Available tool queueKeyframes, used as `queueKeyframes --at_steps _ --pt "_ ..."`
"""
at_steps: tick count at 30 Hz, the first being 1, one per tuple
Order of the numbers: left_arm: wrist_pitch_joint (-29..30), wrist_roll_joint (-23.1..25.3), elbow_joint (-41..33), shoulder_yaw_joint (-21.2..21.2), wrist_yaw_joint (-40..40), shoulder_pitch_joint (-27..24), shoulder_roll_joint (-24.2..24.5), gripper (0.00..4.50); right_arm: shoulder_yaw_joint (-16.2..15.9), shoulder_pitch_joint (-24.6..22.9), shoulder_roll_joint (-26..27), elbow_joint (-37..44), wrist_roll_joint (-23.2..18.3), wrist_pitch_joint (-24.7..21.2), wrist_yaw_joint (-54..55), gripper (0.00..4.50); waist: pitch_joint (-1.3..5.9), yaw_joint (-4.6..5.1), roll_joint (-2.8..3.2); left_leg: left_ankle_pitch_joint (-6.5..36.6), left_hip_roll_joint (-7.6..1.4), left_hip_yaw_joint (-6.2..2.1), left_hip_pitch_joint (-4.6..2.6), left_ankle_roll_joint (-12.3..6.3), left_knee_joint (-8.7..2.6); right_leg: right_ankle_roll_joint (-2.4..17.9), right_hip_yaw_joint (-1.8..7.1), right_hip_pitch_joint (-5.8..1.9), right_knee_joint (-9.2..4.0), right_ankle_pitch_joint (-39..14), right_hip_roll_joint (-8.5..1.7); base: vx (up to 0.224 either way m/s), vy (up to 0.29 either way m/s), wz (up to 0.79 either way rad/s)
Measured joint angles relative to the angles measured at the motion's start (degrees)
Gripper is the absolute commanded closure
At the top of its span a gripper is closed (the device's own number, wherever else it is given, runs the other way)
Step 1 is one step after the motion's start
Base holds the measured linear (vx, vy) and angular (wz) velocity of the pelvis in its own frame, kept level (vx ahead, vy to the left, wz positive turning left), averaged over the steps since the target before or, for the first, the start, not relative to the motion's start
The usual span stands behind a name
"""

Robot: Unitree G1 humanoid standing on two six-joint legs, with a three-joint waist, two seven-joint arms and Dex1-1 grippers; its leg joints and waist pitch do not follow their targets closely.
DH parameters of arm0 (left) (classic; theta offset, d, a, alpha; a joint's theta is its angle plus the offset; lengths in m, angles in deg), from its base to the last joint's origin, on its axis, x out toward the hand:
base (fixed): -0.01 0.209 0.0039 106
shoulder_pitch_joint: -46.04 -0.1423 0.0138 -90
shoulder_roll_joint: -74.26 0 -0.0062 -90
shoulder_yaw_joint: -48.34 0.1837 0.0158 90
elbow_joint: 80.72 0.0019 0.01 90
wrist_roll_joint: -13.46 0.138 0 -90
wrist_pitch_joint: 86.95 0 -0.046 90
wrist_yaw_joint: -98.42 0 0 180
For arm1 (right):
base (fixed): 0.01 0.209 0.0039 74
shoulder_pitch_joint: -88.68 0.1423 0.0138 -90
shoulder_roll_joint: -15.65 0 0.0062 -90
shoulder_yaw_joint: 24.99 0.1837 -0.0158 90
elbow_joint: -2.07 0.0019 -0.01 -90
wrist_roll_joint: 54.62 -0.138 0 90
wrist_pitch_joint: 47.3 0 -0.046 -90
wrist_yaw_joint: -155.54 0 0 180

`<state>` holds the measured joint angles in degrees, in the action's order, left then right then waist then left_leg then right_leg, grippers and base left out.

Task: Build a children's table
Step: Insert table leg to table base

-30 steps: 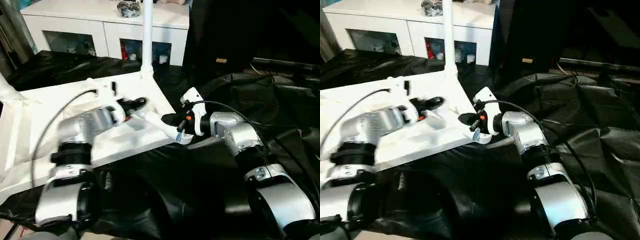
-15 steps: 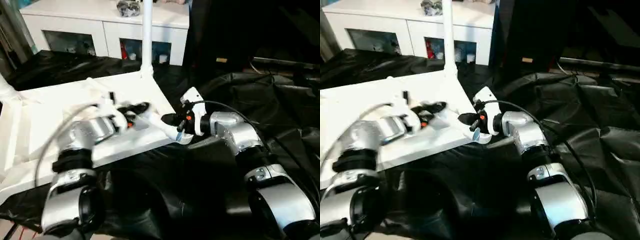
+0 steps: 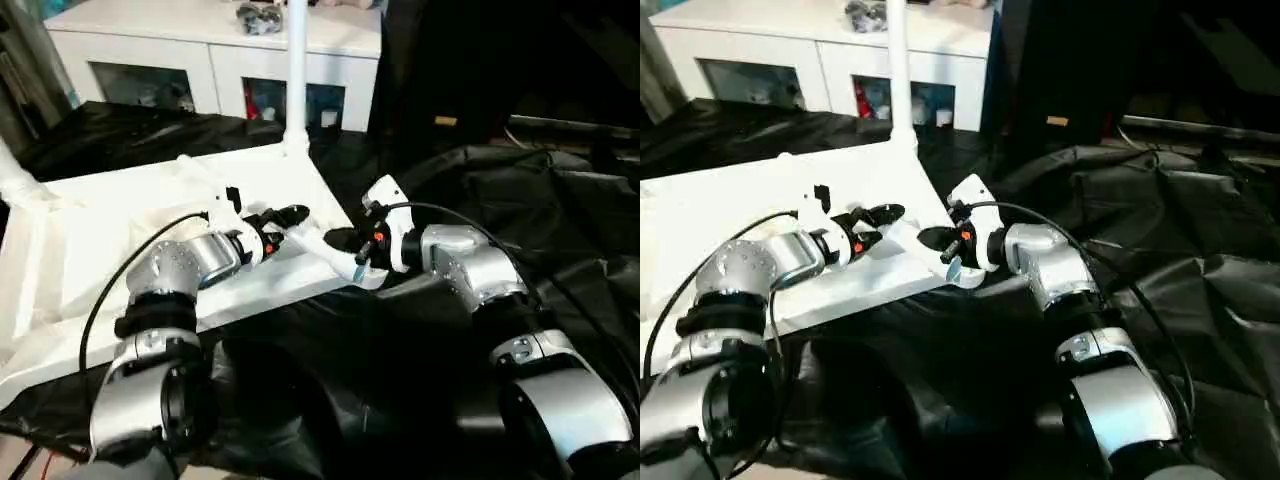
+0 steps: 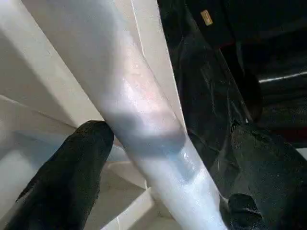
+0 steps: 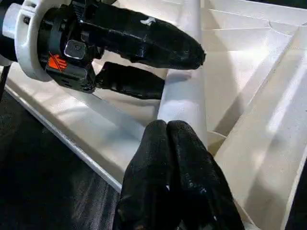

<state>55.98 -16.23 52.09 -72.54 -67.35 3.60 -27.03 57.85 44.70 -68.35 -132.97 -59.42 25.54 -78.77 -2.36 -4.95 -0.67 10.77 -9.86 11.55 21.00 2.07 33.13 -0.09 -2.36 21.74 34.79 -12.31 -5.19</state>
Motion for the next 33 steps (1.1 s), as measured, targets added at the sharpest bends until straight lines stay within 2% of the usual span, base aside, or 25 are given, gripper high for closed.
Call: queueKeyframes --at_steps 10,13,17,23,30,33 --pt "-5.75 -0.41 7.38 -0.03 1.83 2.2 -0.85 0.03 -0.01 -0.29 -0.23 0.0 0.07 0.0 -0.07 4.5 0.02 -0.26 0.01 0.0 0.02 0.0 -0.08 0.0 -0.44 -0.39 -0.09 -0.12 -0.69 -0.23 0.0 0.0 0.0 0.0" --pt "-6.88 0.48 8.5 1.47 2.11 2.83 -1.05 0.03 -0.12 -0.57 -0.23 0.07 0.14 0.42 -0.72 4.5 0.02 -0.28 0.01 0.0 0.04 0.01 -0.1 -0.01 -0.46 -0.39 -0.07 -0.35 -0.85 -0.23 0.0 0.0 0.0 0.0" --pt "-8.37 2.82 9.54 4.76 3.87 3.35 -1.2 0.43 -0.55 -1.07 -0.21 0.55 0.15 1.04 -1.21 4.5 -0.02 -0.41 0.07 0.0 0.05 0.01 -0.1 -0.01 -0.46 -0.45 -0.04 -0.63 -0.93 -0.27 -0.02 0.0 0.0 0.0" --pt "-10.27 5.36 10.25 9.3 6.55 3.74 -1.29 0.43 -0.77 -1.26 0.18 0.62 0.15 1.85 -1.13 4.5 -0.07 -0.77 0.16 0.0 0.05 0.02 -0.01 -0.01 -0.49 -0.4 0.01 -0.86 -0.94 -0.24 -0.04 0.0 0.0 0.0" --pt "-10.86 5.37 11.34 9.45 7.52 4.06 -0.87 0.43 0.27 -1.22 0.1 -0.15 -0.26 2.66 -0.89 4.5 -0.07 -0.83 0.17 0.0 0.04 0.02 0.02 -0.02 -0.51 -0.42 -0.01 -0.88 -0.92 -0.25 -0.05 0.0 0.0 0.0" --pt "-10.98 5.34 11.55 9.5 8.17 4.06 -0.65 0.43 1.5 -1.17 0.08 -0.4 -1.75 1.92 -1.02 4.5 -0.12 -0.84 0.18 -0.01 0.04 0.02 0.09 -0.02 -0.52 -0.43 -0.01 -0.87 -0.92 -0.26 -0.05 0.0 0.0 0.0"
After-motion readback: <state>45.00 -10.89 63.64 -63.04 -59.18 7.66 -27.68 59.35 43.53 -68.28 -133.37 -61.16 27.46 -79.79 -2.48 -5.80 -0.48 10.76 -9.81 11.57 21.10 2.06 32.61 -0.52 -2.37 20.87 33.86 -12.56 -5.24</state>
